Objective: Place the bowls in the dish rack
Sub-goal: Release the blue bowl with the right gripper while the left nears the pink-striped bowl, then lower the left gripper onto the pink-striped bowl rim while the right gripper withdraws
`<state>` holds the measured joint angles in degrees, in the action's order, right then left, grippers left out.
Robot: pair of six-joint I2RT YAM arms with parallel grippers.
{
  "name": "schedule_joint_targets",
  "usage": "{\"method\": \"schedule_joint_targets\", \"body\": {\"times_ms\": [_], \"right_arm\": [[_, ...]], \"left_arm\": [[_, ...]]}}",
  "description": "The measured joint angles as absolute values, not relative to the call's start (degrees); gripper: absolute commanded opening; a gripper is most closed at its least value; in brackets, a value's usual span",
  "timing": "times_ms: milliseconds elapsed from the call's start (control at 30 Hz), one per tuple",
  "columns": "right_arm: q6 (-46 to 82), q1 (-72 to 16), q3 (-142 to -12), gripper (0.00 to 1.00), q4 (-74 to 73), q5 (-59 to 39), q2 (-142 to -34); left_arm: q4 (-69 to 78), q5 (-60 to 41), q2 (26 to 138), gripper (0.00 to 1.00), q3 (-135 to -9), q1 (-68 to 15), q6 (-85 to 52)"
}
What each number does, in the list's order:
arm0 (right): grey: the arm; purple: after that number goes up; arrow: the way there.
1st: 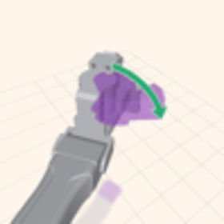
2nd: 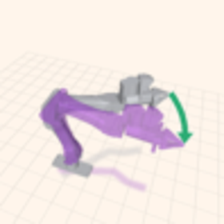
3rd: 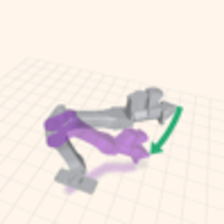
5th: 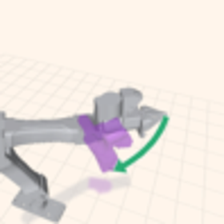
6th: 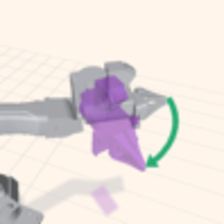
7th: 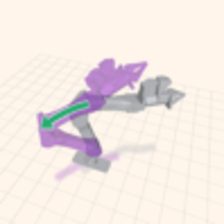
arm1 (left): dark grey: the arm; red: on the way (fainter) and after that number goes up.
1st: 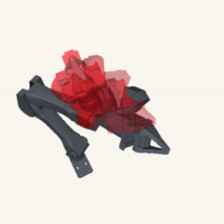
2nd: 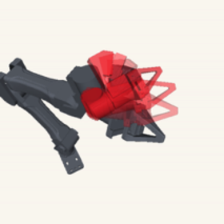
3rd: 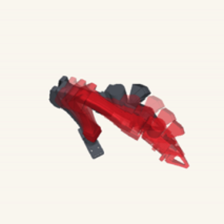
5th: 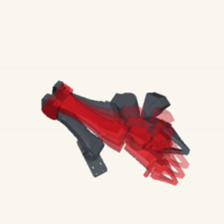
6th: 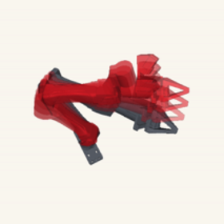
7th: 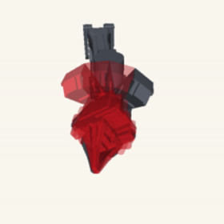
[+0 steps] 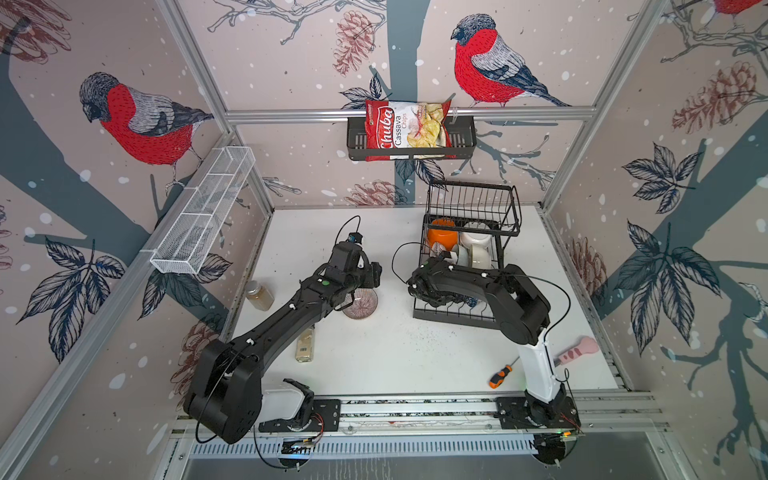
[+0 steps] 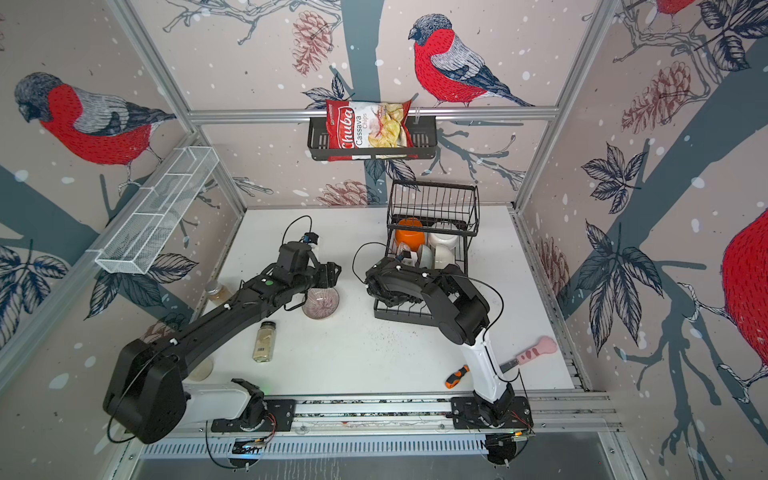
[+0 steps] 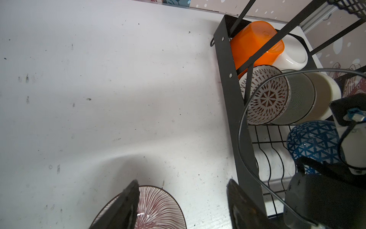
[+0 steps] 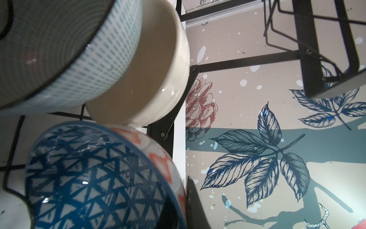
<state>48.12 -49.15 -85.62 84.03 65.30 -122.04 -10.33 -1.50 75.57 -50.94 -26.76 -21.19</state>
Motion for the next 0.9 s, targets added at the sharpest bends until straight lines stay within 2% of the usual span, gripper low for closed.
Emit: {"method": "schedule_joint_targets", "body": {"times_ms": [367,567,733,900], "right_arm": [[47.66,-49.12,-88.18,0.15,83.09,62.17,-123.11],[46.44,-49.15,-88.44,0.26,80.07,58.89,-123.57],[46.19,-49.08,-88.47,0.28,78.87,58.50,-123.52],[45.21,-49.08,-88.58,0.36,77.10,57.65,-123.17]], "left_arm": [[-10.33,-1.50,76.34,0.70,-50.94,-26.52,-21.19],[-10.33,-1.50,76.42,0.69,-50.94,-26.52,-21.19],[-10.35,-1.50,76.42,0.69,-50.94,-26.52,-21.21],[-10.35,-1.48,76.42,0.70,-50.98,-26.52,-21.21]]}}
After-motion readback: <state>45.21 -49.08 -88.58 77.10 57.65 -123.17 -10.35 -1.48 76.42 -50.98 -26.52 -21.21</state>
